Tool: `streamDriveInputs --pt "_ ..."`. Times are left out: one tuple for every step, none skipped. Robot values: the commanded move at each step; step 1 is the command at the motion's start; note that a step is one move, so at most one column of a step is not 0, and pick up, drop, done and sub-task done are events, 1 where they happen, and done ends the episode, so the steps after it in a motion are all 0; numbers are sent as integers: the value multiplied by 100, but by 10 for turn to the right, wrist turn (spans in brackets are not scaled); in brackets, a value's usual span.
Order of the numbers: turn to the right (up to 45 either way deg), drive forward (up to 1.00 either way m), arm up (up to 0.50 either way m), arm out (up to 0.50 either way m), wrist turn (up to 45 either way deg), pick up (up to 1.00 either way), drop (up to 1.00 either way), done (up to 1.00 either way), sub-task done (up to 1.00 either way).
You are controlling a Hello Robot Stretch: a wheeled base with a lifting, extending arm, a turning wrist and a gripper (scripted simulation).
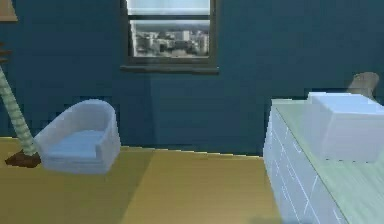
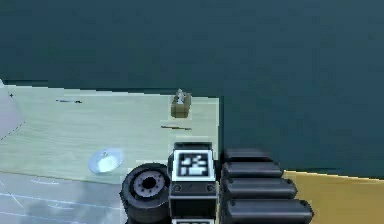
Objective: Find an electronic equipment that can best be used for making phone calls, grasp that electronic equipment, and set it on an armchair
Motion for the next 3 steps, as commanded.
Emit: streamDriveInputs --pt "-360 0 0 0 0 0 0 0 0" --pt "0 70 0 0 0 0 0 0 0" --pt "-300 0 0 0 0 0 0 0 0"
